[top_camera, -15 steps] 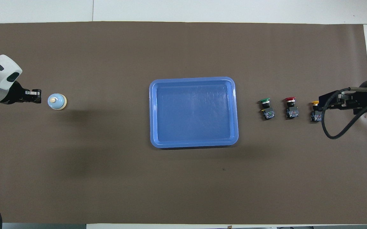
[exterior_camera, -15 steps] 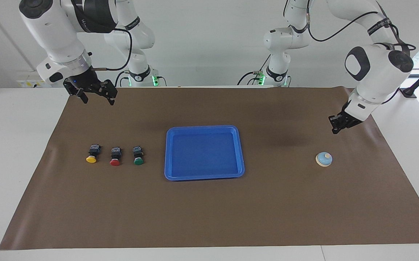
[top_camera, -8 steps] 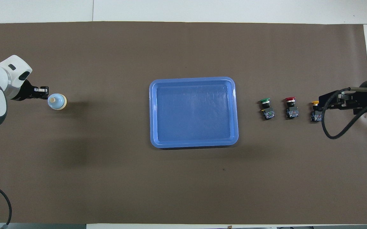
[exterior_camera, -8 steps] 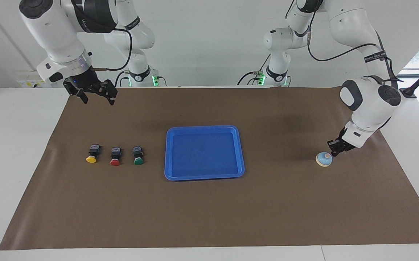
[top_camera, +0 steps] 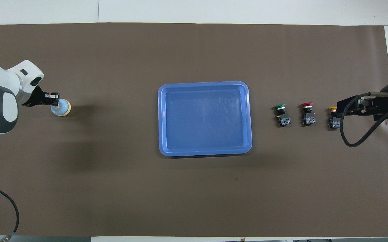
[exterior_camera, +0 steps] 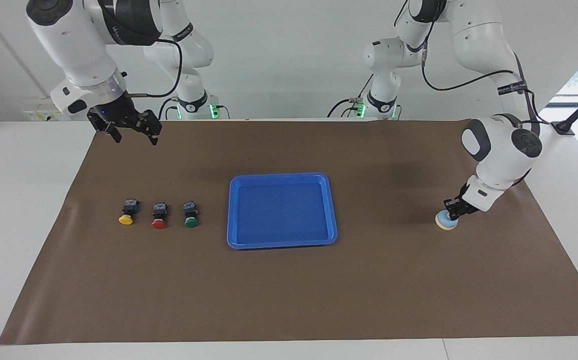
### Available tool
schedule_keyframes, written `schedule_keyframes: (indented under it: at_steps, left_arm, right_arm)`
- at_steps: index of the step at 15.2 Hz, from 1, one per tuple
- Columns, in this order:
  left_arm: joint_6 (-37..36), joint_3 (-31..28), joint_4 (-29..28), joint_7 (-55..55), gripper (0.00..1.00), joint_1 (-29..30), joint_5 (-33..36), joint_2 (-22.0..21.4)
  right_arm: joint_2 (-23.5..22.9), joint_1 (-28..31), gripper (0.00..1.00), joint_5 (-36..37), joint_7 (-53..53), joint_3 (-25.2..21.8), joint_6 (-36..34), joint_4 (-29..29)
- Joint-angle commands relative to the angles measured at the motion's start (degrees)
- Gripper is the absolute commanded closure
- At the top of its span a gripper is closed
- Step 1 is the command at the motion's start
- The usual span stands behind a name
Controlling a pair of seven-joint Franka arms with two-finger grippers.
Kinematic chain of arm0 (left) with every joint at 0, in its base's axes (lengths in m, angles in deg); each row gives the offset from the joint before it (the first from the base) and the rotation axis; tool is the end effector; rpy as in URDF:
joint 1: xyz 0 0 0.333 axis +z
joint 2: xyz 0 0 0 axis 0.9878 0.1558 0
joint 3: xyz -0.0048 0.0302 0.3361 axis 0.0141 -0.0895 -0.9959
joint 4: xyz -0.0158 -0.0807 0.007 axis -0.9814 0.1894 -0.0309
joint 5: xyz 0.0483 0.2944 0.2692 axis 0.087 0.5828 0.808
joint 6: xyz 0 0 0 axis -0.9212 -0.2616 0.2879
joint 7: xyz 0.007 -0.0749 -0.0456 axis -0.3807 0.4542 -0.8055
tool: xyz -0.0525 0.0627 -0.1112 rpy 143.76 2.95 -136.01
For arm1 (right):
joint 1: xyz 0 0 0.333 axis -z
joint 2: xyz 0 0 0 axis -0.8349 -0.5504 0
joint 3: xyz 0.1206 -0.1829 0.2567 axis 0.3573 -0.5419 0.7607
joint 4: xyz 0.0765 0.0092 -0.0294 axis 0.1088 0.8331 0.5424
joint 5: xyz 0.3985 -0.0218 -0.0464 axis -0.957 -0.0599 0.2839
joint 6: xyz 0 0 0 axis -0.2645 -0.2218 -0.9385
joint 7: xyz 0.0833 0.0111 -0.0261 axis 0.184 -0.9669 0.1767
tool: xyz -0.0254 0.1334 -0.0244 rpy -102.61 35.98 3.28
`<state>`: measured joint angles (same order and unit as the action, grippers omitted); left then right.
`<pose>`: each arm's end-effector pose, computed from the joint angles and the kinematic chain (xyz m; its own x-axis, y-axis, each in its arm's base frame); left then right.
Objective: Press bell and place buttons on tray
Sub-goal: 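Move the left gripper over the bell and press down on it, then lift the left gripper off the bell and draw it back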
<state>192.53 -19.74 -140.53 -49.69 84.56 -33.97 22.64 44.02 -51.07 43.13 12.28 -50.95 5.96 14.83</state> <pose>0.6325 0.0348 0.3235 0.9994 -0.0333 0.0116 -0.0336 -0.9991 0.0240 0.5397 0.0047 0.5727 0.9909 -0.1166 -0.0675 -0.1166 -0.9932 0.0038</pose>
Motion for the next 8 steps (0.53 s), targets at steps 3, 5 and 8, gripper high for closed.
schedule_keyframes:
  at_steps: [3,5,8]
  left_arm:
    - [-17.76,-0.56,11.67,0.51,1.00,-0.70,-0.31,-0.48]
    - [-24.20,-0.65,14.68,0.42,0.88,-0.71,-0.22,-2.14]
    - [-29.65,-0.56,14.69,-1.32,0.11,-1.75,-0.13,-5.74]
  right_arm:
    - [0.58,0.70,0.00,-0.10,1.55,0.34,-0.83,0.20]
    - [0.58,0.70,0.00,-0.10,1.55,0.34,-0.83,0.20]
    - [0.58,0.62,0.00,-0.10,1.55,0.34,-0.83,0.20]
